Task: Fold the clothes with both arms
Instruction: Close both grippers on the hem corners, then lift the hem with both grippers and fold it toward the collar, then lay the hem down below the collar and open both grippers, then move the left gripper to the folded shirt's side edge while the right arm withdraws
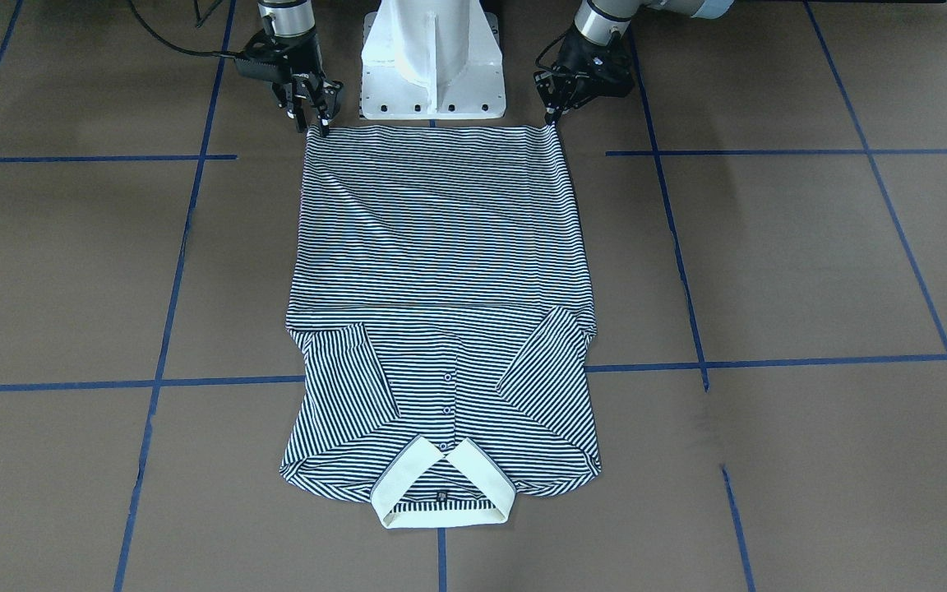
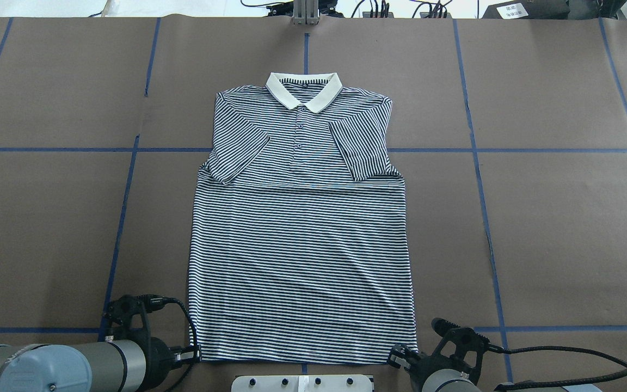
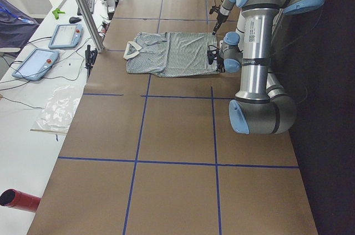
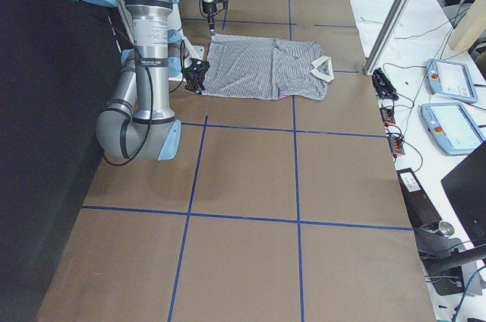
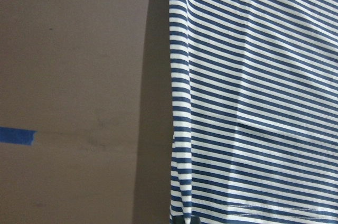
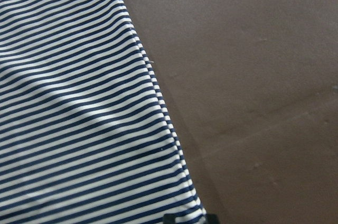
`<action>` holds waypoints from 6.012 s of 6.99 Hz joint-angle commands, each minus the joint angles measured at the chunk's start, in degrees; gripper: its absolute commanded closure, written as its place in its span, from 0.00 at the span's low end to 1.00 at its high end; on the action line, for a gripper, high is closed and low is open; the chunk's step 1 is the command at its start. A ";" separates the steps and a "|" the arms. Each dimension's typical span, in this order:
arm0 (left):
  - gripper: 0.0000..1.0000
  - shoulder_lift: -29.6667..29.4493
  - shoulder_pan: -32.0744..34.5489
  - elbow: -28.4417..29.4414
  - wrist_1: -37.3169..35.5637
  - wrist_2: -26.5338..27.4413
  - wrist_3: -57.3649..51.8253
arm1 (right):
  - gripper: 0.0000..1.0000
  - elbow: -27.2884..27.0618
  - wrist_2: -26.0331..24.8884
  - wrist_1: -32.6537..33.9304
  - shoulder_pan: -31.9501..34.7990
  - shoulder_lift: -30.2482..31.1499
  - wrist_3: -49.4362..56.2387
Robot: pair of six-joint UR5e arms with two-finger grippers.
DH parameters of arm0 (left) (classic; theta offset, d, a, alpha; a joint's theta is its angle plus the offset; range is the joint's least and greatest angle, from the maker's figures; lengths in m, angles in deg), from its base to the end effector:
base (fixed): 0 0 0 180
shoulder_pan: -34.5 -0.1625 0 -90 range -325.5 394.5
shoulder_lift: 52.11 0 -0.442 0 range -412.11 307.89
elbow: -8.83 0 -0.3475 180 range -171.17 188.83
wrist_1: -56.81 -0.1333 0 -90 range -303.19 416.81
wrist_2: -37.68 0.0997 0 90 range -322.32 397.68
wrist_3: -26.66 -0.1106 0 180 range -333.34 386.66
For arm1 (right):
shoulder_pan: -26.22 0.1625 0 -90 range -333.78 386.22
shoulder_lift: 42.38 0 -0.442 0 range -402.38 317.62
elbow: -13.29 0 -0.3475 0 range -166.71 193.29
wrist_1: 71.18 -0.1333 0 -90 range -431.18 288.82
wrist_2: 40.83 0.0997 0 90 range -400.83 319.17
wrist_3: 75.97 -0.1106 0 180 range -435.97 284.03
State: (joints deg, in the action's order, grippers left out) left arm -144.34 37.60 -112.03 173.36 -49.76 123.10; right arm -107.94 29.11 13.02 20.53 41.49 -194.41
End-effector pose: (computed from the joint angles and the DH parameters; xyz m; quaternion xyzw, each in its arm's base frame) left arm 0.4459 -0.1626 0.3843 0.0049 0.4975 -0.0832 0.8634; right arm -0.4819 -0.1241 0.3987 0.0485 -0.3938 0.2434 0.8851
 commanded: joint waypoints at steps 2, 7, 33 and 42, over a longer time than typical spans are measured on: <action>1.00 0.03 -0.03 -0.08 0.00 0.08 0.07 | 1.00 -0.33 -1.02 0.00 0.06 0.07 -0.39; 1.00 -1.63 0.94 -23.91 -23.39 -7.89 -0.55 | 1.00 -31.54 3.26 27.60 0.24 -1.05 0.23; 0.00 -26.44 37.59 29.50 -2.10 -14.76 -42.53 | 0.00 36.77 24.43 -10.19 44.78 -27.97 37.62; 0.36 -11.40 24.96 17.15 8.16 -15.15 -21.61 | 0.00 29.64 37.11 -10.20 52.71 -21.03 55.16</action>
State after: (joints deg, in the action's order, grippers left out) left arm -156.43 65.77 -94.84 180.12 -66.89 95.23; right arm -78.23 65.82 2.82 72.98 20.52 -139.57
